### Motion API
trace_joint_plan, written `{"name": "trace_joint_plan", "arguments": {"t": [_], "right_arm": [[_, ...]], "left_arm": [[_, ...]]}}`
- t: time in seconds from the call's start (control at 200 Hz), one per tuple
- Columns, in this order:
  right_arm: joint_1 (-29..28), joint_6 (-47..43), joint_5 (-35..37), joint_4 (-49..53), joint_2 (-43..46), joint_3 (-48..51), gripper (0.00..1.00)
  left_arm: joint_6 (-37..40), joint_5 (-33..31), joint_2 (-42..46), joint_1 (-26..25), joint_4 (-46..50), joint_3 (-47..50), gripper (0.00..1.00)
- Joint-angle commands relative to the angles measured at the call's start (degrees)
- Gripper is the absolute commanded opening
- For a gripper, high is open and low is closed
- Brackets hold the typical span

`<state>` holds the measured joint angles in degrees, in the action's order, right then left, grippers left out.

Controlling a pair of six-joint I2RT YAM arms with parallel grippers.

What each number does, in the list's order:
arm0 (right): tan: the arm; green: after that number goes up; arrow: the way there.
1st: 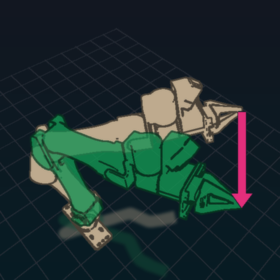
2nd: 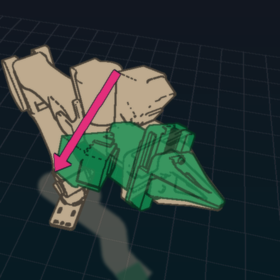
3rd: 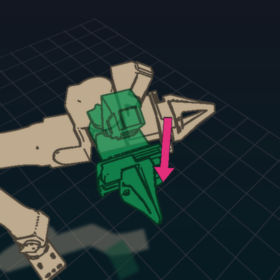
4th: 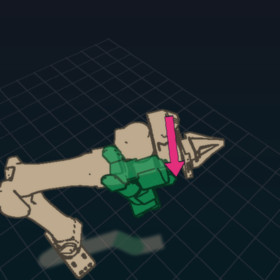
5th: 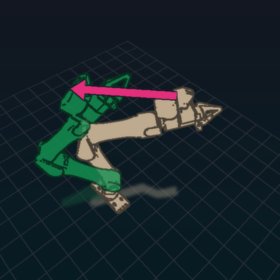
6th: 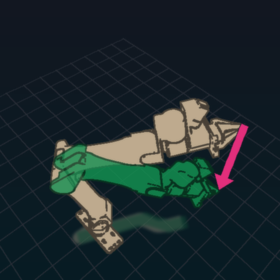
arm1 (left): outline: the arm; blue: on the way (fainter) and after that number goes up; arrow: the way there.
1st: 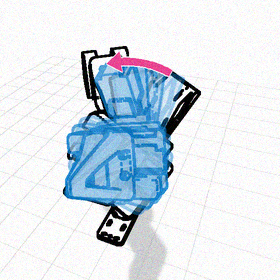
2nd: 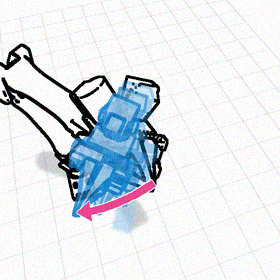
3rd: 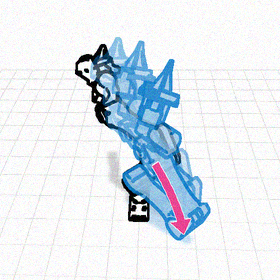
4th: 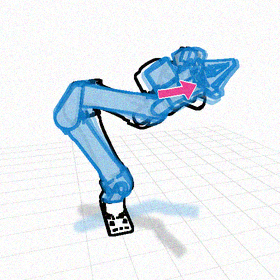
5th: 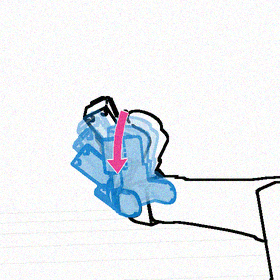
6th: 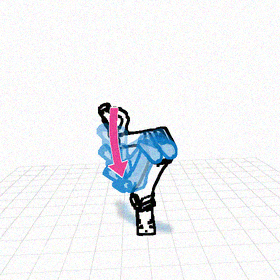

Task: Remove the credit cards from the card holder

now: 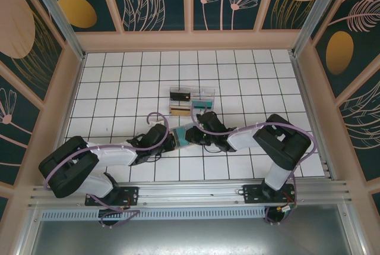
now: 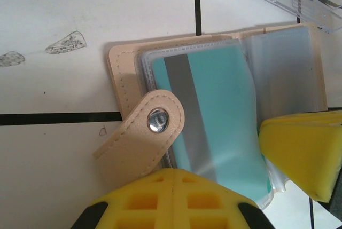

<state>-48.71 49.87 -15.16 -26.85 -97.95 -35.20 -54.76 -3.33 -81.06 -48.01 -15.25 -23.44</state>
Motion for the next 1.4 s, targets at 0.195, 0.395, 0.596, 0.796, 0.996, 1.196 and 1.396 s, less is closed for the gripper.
{"name": "trace_joint_plan", "arguments": {"t": [0.195,0.395,0.596,0.796,0.996,1.196,1.396], "right_arm": [[1.4,1.4,-2.1,-3.7,0.6,1.3,0.17],[1.7,1.6,-4.3,-4.3,-0.9,1.1,0.17],[1.8,1.6,-4.4,-3.6,-1.3,1.0,0.17],[1.8,0.3,-3.3,-1.4,0.7,0.8,0.16],[1.8,-0.8,-2.2,0.6,2.1,0.3,0.17],[1.8,-0.6,-2.2,0.0,2.4,0.5,0.18],[1.7,-1.7,-1.6,1.0,2.8,0.4,0.18]], "left_arm": [[-0.1,1.0,-0.9,-0.1,0.3,0.9,0.0],[0.0,1.1,-1.3,-0.1,0.1,0.8,0.0],[0.2,1.2,-1.4,-0.1,0.2,0.6,0.0],[0.9,-1.6,2.5,-0.1,3.9,0.2,0.13],[1.0,-1.4,8.7,-0.1,3.4,1.9,0.2],[2.5,-0.4,8.9,-0.2,2.8,1.5,0.21],[1.6,-1.0,3.8,-0.2,2.1,0.4,0.18]]}}
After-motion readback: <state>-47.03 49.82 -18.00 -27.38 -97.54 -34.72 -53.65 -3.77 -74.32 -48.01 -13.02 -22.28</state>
